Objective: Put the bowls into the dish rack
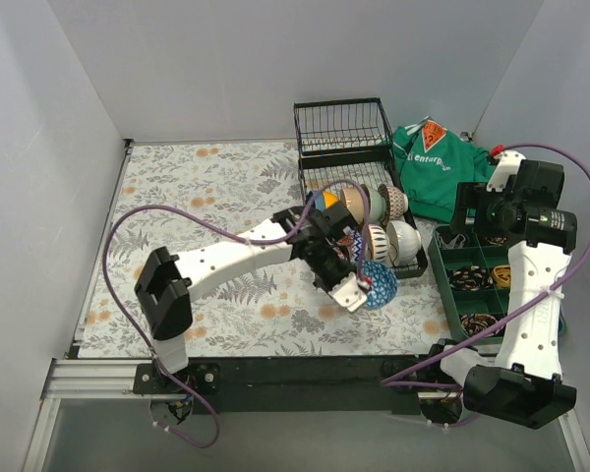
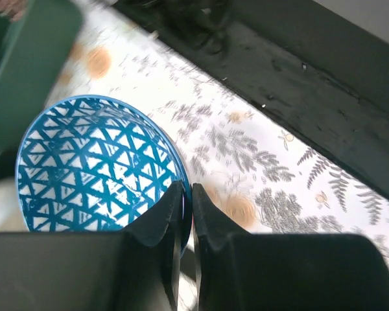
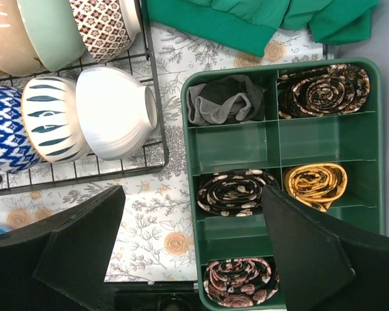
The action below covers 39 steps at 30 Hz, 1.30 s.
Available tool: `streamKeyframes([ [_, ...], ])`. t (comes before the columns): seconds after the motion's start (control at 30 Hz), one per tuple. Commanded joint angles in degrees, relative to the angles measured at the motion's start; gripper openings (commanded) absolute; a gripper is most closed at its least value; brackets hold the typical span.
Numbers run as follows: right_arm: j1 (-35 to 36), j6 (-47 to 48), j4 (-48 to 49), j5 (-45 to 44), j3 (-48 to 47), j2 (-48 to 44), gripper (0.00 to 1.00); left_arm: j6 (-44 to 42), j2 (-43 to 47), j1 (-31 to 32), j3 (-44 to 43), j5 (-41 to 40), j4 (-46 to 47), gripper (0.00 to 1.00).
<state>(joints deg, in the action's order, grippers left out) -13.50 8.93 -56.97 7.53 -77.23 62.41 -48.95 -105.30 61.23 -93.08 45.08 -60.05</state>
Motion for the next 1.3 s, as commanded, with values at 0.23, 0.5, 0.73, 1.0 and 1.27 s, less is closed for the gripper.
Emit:
streamKeyframes([
  [0.23,-0.3,-1.7,3.1,2.1,-8.5,5.2,0.95,83.6,15.4,-12.5,9.8,4.4,45.8,0.0],
  [0.5,-0.4,0.5,1.4,-0.1,-9.0,7.7,0.95,122.6,21.3,-16.2,25.5,-12.5,79.6,0.0],
  [0.73,-0.4,1.2,1.1,-0.9,-6.8,8.3,0.94,141.5,19.7,-20.9,27.6,-24.4,80.0,0.0],
  [1.0,-0.3,2.8,0.8,-3.4,-5.7,8.6,0.94,164.9,18.9,-23.0,30.7,-31.5,74.2,0.0],
  [1.27,-0.4,4.1,0.9,-5.2,-3.9,8.9,0.93,175.3,17.5,-22.8,32.8,-32.4,71.5,0.0],
])
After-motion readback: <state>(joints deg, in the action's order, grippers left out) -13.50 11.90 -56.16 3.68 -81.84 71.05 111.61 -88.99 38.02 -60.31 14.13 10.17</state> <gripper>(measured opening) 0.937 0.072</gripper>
